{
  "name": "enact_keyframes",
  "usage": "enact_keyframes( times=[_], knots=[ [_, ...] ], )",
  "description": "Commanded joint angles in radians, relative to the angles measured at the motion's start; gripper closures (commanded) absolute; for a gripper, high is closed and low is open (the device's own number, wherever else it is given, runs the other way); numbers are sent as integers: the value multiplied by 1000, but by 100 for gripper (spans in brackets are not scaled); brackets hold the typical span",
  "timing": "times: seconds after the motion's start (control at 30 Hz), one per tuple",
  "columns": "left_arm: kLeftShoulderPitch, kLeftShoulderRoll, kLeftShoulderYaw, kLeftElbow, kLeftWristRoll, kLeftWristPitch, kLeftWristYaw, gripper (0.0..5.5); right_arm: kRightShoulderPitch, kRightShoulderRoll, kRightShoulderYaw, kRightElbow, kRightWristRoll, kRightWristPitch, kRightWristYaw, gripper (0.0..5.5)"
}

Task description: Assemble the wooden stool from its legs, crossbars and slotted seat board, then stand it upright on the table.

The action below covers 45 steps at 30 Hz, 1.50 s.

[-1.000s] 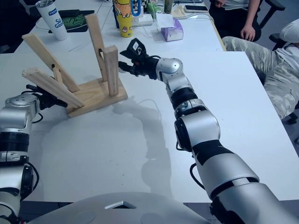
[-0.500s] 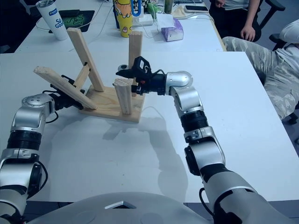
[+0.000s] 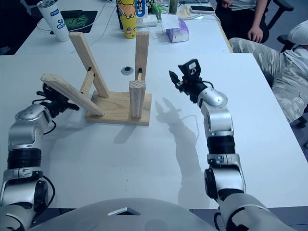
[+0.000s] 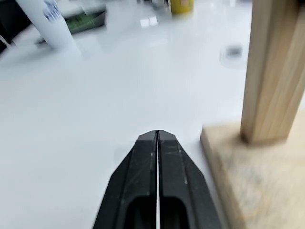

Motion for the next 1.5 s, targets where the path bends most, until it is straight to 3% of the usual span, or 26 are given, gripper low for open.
enact_keyframes(
  times=[0.03, 0.23, 0.43, 0.83, 1.23, 1.5],
  knots=[
    [131, -8, 15, -24, 9, -22, 13, 550, 118, 55, 17, -121, -3, 150, -109, 365],
    [284, -13, -39, 4, 75, -112, 16, 550, 218, 123, 61, -219, 50, 361, -153, 456],
    [281, -18, -113, 65, 133, -249, -3, 550, 226, 126, 142, -231, 76, 465, -130, 549],
    [259, -105, -248, -85, 105, -218, -72, 550, 231, 53, 194, -219, 85, 465, -97, 549],
    [309, -119, -187, -61, 127, -141, 45, 550, 276, -42, 231, -181, -1, 283, -119, 549],
    [334, -131, -284, -187, 133, -56, 0, 550, 267, -15, 233, -128, 0, 224, -117, 549]
  ],
)
